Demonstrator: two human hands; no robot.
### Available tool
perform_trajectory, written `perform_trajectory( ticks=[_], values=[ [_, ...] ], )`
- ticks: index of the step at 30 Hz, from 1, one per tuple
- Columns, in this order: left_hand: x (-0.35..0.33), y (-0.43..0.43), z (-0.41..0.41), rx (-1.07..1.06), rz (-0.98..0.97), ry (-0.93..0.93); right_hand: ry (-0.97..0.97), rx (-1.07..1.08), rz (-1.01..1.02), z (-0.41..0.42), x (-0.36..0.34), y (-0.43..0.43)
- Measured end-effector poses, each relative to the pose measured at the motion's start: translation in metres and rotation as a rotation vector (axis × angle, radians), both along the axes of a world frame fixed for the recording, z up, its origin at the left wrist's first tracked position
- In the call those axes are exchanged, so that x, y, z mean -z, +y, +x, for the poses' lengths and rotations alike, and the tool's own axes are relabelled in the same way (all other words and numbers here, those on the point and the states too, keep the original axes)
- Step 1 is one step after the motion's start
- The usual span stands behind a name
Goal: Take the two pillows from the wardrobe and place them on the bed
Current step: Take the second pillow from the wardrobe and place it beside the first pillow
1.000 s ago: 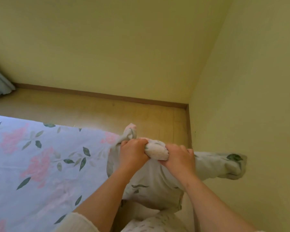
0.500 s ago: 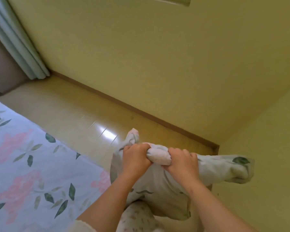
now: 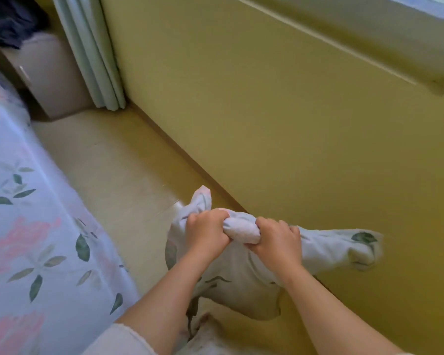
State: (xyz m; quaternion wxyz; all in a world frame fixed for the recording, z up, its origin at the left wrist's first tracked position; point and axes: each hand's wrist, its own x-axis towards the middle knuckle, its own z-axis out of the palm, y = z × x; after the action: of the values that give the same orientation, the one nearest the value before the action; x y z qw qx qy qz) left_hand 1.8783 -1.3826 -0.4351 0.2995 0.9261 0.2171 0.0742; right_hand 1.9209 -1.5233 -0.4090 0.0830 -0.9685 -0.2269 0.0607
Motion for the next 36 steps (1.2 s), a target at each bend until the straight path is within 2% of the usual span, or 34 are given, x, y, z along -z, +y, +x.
perform_trajectory(
  ticks=[13, 22, 30, 36],
  values=[
    [0.003, 0.173, 0.090, -0.394, 0.218, 0.045, 0.019, -0.400, 0.110, 0.139, 0.013, 0.195],
    [-0.019, 0.287, 0.170, -0.537, 0.128, 0.112, 0.093, -0.593, 0.164, 0.241, 0.013, 0.332],
    [-0.014, 0.370, 0.205, -0.695, 0.202, 0.173, 0.050, -0.726, 0.163, 0.284, 0.005, 0.424],
    [-0.006, 0.452, 0.233, -0.706, 0.169, 0.146, 0.043, -0.781, 0.129, 0.321, 0.011, 0.514]
  ],
)
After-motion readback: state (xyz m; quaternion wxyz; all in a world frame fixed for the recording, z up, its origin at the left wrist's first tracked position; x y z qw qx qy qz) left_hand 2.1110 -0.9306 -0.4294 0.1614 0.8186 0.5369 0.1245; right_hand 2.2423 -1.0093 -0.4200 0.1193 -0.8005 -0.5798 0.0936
